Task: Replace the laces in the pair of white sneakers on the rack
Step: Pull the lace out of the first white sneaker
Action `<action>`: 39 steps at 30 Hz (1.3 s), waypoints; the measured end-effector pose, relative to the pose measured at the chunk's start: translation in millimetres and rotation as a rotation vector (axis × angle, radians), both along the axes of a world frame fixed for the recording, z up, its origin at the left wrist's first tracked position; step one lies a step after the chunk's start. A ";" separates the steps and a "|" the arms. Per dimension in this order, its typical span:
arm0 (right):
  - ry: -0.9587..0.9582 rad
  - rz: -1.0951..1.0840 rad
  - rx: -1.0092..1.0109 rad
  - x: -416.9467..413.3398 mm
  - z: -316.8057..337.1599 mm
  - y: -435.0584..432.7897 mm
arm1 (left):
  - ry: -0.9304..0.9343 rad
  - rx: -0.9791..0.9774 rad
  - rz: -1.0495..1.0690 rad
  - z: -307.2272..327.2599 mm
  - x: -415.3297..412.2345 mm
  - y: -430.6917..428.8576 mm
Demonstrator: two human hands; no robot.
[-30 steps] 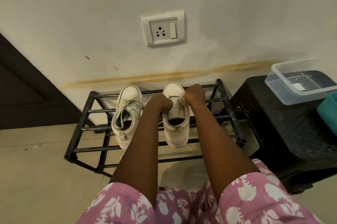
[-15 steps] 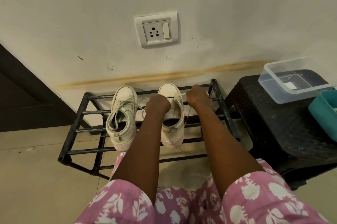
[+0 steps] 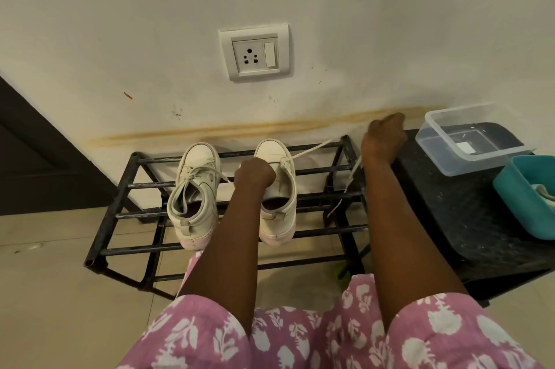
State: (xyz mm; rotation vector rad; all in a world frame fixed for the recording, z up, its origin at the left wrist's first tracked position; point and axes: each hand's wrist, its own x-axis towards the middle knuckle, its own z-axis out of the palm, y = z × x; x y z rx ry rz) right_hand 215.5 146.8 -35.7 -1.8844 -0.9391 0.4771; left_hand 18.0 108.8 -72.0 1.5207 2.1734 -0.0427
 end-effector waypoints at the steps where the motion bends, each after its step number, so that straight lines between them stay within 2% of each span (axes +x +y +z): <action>1: 0.041 0.078 0.032 -8.2 -2.2 1.3 | 0.000 -0.002 0.003 -0.1 -0.1 0.6; 4: 0.052 0.358 -0.003 -33.6 -11.0 1.6 | 0.007 -0.014 0.003 -0.1 0.7 1.7; 8: -0.136 0.759 -0.182 -67.6 -25.8 -6.1 | 0.011 -0.017 -0.011 -0.8 1.3 2.9; 11: -0.305 0.882 -0.283 -84.5 -41.8 -10.3 | 0.014 -0.024 -0.010 -0.4 1.5 2.8; 13: -0.356 0.831 -0.319 -87.9 -49.2 -9.8 | 0.018 -0.021 -0.009 -0.8 1.6 3.4; 20: -0.242 0.645 -0.352 -79.1 -56.7 -6.0 | 0.028 -0.020 -0.035 -0.2 3.2 3.0; 29: -0.240 0.117 -0.187 -10.7 -29.9 4.1 | 0.035 -0.029 -0.035 1.7 -0.4 2.8; 31: -0.237 0.072 -0.163 -1.9 -25.8 1.8 | 0.016 -0.035 -0.025 1.3 -0.6 3.0; 34: -0.151 -0.075 -0.059 -7.1 -18.5 -0.7 | 0.014 -0.027 -0.031 0.5 -0.5 3.7; 36: -0.150 -0.017 0.001 -18.9 -16.2 1.1 | 0.020 -0.019 -0.039 -0.1 -0.4 3.7; 39: -0.161 0.302 -0.038 -39.0 -21.6 2.2 | 0.024 -0.011 -0.050 -0.7 -0.8 3.9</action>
